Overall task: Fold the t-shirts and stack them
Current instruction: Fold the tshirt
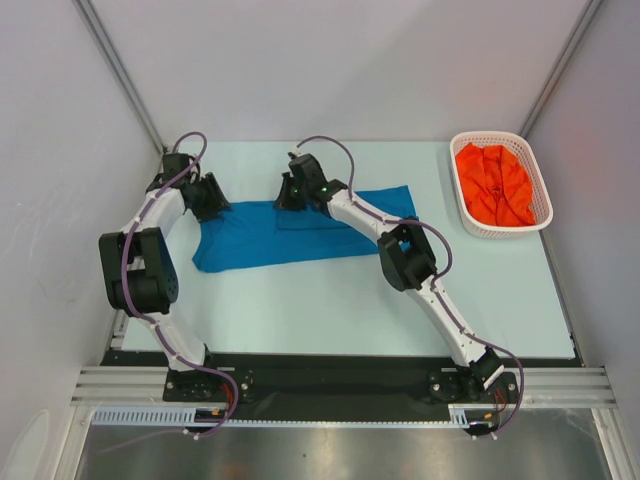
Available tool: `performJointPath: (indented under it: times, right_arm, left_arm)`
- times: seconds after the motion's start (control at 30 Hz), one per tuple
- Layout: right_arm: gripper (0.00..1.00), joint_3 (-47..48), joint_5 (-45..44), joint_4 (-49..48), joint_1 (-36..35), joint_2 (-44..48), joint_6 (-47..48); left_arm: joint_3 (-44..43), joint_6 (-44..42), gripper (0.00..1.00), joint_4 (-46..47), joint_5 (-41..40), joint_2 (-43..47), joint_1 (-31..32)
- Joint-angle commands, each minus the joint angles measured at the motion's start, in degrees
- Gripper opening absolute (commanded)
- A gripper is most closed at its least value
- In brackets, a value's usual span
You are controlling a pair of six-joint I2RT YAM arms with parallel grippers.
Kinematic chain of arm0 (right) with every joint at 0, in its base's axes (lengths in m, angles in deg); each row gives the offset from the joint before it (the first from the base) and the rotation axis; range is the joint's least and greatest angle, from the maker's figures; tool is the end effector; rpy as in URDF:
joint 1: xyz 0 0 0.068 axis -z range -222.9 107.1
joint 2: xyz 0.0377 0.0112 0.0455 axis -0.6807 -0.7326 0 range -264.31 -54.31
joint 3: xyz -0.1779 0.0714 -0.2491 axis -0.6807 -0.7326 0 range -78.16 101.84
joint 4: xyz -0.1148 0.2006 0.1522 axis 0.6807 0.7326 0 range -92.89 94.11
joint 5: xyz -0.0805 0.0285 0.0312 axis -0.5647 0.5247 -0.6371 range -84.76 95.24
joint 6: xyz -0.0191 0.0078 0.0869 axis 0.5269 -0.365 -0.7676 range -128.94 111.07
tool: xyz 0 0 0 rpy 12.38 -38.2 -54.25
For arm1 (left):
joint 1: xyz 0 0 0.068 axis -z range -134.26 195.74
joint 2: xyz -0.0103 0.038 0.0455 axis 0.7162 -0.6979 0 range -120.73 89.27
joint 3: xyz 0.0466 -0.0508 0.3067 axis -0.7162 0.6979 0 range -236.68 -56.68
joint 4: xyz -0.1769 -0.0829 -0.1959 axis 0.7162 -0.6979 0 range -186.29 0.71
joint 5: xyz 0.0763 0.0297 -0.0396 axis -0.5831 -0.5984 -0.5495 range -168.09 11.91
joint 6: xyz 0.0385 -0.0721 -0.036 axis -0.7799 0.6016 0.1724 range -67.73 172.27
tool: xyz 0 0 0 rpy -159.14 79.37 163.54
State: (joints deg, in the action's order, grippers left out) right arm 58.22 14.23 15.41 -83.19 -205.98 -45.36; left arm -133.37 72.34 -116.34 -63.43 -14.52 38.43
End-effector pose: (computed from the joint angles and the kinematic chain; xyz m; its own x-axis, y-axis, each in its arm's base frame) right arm 0.5144 0.4524 0.1636 -0.7778 0.1094 -0.6189 -0.3433 0.7509 0.5642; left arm 0.4404 0.0362 0.2233 -0.7634 -0.4327 -0.4796 -0.2534 0.8836 -0.3937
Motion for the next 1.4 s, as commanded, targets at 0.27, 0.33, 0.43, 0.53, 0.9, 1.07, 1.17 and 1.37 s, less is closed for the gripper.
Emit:
performJointPath:
  times: [0.27,0.33,0.43,0.53,0.9,1.07,1.17,1.37]
  right_arm:
    - [0.03,-6.0,-1.8,-1.9,1.4,4.7,0.1]
    - [0.13,-6.6,-1.1,-2.2,1.6,4.6,0.1]
    - [0.37,-6.6,-0.2,-2.0,2.1,5.3,0.6]
    - [0.43,-6.1,-1.1,0.2,2.1,6.8,1.4]
    - [0.52,2.2,-2.2,23.5,6.8,12.6,9.0]
    - [0.64,-4.0,-11.1,36.9,11.4,19.0,17.7]
    - [0.75,-10.9,-15.3,38.7,14.0,23.5,21.5]
    - [0.92,-15.3,-15.1,40.6,16.9,25.3,30.4]
  left_arm:
    - [-2.6,0.8,0.51,0.9,1.1,0.0,-0.2]
    - [-2.9,1.2,0.50,1.0,1.7,-0.7,-0.1]
    - [-2.9,1.6,0.49,1.5,2.5,-1.2,-0.1]
    - [-2.5,1.8,0.47,2.1,2.7,-1.2,0.0]
    - [-5.5,4.5,0.32,-1.9,-6.8,-6.2,1.3]
    - [-0.6,2.9,0.53,-3.4,-17.5,10.2,6.1]
    - [2.5,7.9,0.58,-6.6,-20.4,14.3,9.9]
    - [9.3,24.4,0.66,-10.0,-15.2,13.4,14.6]
